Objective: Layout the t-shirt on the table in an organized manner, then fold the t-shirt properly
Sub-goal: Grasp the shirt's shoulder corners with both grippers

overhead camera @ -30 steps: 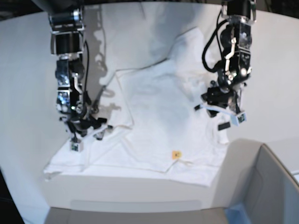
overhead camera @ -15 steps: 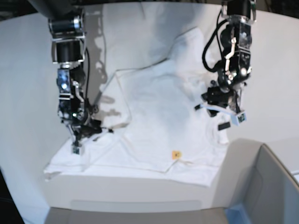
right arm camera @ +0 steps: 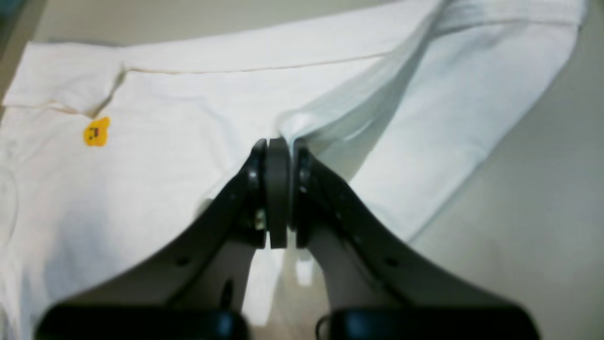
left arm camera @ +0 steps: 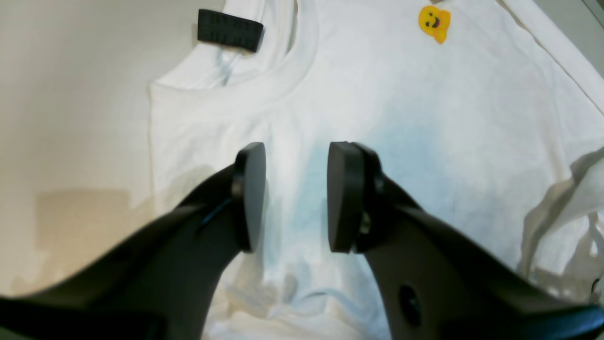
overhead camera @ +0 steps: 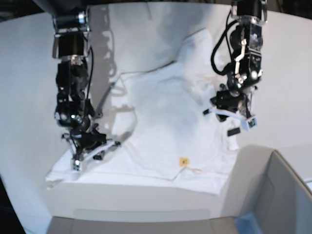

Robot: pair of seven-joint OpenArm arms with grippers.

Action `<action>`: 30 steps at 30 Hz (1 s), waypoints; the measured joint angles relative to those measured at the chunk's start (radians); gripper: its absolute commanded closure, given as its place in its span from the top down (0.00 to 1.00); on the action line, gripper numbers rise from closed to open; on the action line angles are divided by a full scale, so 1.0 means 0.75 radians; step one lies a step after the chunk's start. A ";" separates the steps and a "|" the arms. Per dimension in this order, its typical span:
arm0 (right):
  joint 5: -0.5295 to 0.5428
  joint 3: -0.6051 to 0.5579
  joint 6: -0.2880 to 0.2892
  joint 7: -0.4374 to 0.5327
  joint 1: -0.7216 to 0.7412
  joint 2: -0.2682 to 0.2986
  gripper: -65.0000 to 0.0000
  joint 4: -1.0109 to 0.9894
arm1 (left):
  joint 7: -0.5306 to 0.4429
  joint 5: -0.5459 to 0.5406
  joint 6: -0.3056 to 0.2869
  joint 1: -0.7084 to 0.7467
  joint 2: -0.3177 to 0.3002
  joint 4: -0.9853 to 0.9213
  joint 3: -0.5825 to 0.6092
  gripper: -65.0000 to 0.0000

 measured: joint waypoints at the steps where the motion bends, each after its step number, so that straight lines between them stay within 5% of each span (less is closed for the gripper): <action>1: 0.001 0.001 -0.002 -0.012 -0.023 0.005 0.00 0.047 | 0.001 -0.001 -0.001 0.008 0.000 0.001 0.000 0.35; 6: 0.002 0.035 0.001 -0.097 -0.170 0.028 0.00 0.286 | 0.101 -0.001 0.006 0.083 0.001 0.061 0.000 0.35; 16: 0.000 0.296 -0.002 -0.341 -0.385 0.039 0.00 0.629 | 0.149 0.010 -0.004 0.288 0.126 0.200 -0.010 0.35; 22: -0.014 0.426 0.010 -0.355 -0.493 0.044 0.00 0.641 | 0.131 -0.001 -0.005 0.417 0.184 0.201 -0.010 0.35; 30: 0.137 0.460 0.017 -0.353 -0.604 0.163 0.00 0.641 | -0.002 0.005 0.006 0.518 0.176 0.202 -0.010 0.39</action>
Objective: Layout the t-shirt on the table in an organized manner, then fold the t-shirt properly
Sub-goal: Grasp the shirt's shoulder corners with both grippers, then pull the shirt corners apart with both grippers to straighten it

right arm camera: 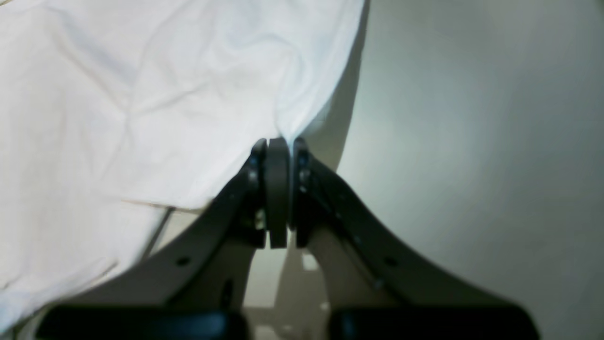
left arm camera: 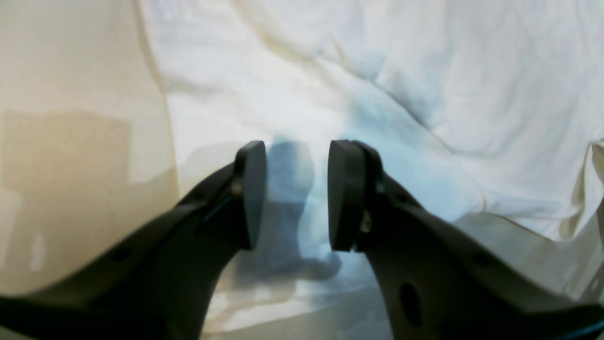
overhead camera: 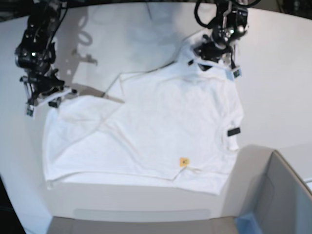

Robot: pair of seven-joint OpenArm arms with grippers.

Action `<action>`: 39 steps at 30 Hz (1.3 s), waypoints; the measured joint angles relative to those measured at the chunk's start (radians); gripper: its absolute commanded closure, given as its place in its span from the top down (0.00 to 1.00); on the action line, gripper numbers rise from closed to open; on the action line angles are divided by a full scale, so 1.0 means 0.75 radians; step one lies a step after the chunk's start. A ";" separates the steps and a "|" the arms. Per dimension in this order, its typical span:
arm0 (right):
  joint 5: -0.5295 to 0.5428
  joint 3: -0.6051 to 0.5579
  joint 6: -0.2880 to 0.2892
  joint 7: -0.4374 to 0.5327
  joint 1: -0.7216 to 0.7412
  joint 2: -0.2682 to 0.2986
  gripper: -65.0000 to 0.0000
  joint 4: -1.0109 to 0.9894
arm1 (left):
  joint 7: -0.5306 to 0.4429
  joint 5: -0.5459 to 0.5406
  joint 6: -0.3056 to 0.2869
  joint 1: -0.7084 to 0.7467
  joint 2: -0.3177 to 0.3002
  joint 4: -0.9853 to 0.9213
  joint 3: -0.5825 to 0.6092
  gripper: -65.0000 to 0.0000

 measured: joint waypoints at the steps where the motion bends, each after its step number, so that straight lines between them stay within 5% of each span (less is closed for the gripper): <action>1: 0.028 0.024 0.003 0.000 -0.007 0.004 0.00 0.000 | 0.001 0.000 0.001 0.003 -0.001 0.000 0.000 0.42; 10: 0.117 0.115 -0.005 -0.001 -0.027 0.046 0.00 0.000 | -0.001 -0.005 0.006 0.017 -0.093 0.001 0.000 0.55; 16: 0.115 0.114 -0.002 0.000 -0.080 0.063 0.00 0.000 | -0.001 -0.005 0.215 0.018 -0.164 0.001 0.006 0.55; 25: 0.135 0.146 0.000 0.000 -0.167 0.062 0.00 0.000 | -0.007 -0.007 0.074 0.084 -0.160 0.001 0.039 0.55; 32: 0.125 0.334 0.120 -0.001 -0.187 0.046 0.00 0.000 | -0.029 0.011 0.063 0.099 -0.162 0.001 0.134 0.55; 39: 0.121 0.360 0.119 -0.001 -0.243 0.047 0.00 -0.009 | -0.036 0.016 0.053 0.113 -0.162 -0.030 0.134 0.52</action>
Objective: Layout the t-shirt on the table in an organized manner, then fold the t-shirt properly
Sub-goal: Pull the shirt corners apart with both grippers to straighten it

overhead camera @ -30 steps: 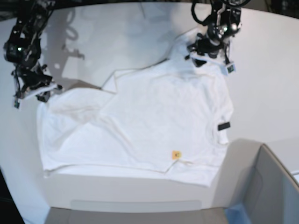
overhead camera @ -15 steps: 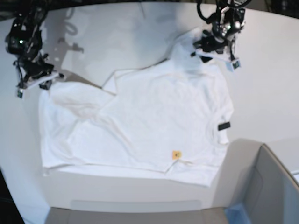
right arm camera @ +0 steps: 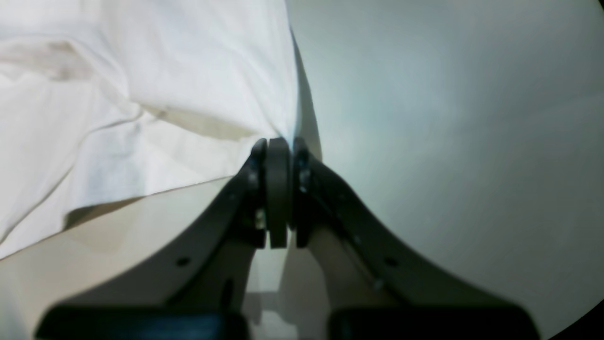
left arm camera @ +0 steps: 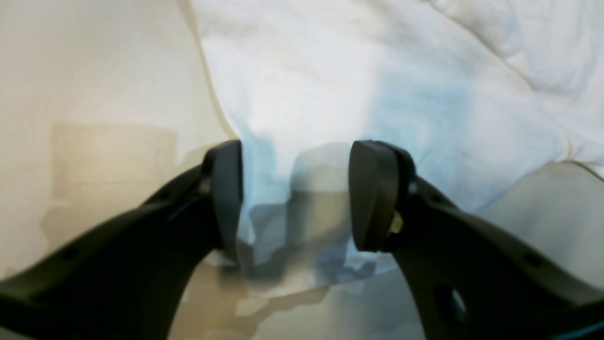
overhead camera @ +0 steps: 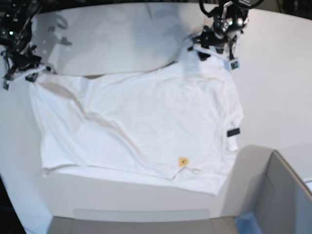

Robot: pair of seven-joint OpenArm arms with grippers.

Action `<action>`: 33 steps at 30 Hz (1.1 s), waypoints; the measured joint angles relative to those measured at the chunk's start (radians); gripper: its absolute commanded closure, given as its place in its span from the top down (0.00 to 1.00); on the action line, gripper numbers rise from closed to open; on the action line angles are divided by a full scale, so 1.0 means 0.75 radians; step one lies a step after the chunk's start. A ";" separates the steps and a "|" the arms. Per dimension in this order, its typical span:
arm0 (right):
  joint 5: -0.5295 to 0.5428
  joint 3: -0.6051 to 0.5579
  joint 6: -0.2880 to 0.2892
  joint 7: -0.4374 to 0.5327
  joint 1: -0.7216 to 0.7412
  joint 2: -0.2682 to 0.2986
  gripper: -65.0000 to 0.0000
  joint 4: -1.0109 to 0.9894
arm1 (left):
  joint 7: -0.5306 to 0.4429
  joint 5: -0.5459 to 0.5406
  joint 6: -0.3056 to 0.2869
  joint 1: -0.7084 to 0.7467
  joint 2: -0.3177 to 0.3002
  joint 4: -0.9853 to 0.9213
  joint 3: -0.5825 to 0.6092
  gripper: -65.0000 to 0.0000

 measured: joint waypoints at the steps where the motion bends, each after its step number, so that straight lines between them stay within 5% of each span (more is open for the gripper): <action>1: 0.002 0.000 0.000 0.004 -0.004 0.001 0.00 -0.008 | -0.004 0.000 0.000 0.005 0.000 -0.002 0.001 0.49; 8: 0.000 0.000 0.000 0.004 -0.018 0.001 0.00 -0.146 | -0.035 0.025 0.001 0.004 0.012 -0.026 0.049 0.00; 14: 0.005 0.000 0.001 0.047 -0.020 0.027 0.00 -0.189 | -0.014 0.004 -0.001 -0.049 0.030 -0.056 0.003 0.00; 22: 0.005 0.083 0.006 0.106 -0.011 0.088 0.00 -0.275 | 0.033 -0.020 0.012 0.019 0.058 0.004 -0.278 0.00; 33: 0.011 0.088 0.007 0.106 0.022 0.122 0.00 -0.343 | 0.037 -0.035 -0.001 0.086 0.100 0.022 -0.327 0.00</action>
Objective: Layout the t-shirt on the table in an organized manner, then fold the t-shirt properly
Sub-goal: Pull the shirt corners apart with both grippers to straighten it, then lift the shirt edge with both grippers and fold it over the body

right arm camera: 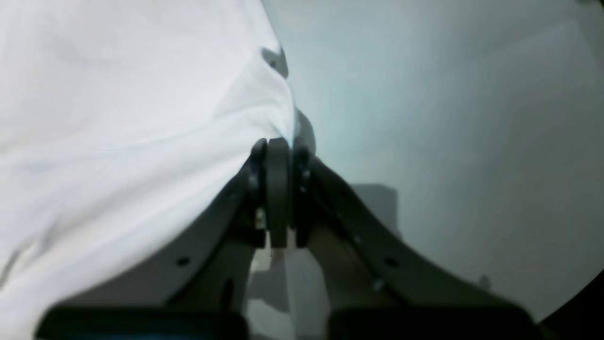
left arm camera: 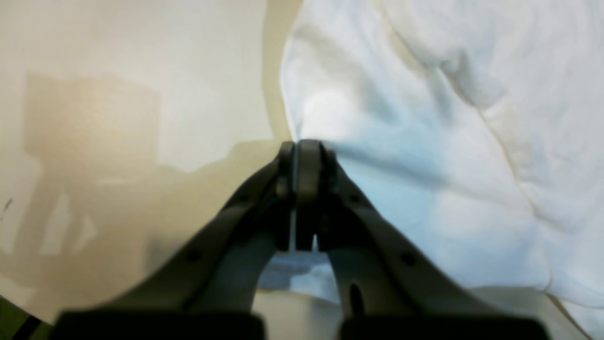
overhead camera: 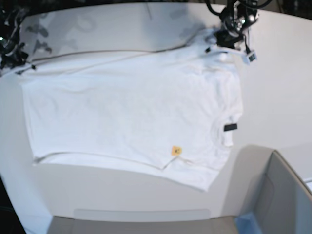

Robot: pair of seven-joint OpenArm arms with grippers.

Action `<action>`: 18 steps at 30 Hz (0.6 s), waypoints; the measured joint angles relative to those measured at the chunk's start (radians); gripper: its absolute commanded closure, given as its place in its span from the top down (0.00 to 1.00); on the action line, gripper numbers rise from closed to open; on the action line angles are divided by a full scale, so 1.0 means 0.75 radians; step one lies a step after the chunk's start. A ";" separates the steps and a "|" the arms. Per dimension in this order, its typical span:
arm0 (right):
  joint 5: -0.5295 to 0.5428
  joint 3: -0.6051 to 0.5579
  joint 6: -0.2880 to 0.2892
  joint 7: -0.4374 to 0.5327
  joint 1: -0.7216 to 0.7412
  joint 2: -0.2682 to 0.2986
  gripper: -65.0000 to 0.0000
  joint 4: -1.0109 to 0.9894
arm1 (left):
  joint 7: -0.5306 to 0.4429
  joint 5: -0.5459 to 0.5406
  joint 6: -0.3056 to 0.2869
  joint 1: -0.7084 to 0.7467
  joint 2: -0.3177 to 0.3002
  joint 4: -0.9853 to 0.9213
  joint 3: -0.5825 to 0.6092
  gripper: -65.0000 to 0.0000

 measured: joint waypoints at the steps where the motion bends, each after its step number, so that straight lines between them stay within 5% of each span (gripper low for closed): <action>1: 0.004 -0.001 0.001 -0.001 0.002 0.011 0.00 -0.005 | -0.003 0.002 0.000 0.010 0.003 0.001 -0.008 0.00; 13: 0.136 -0.002 -0.002 0.006 0.031 0.031 0.00 -0.016 | -0.021 0.009 -0.004 0.014 0.041 0.010 -0.012 0.00; 18: 0.152 -0.009 -0.001 0.123 0.047 0.030 0.00 -0.071 | -0.038 -0.004 0.002 -0.032 0.054 0.010 -0.012 0.00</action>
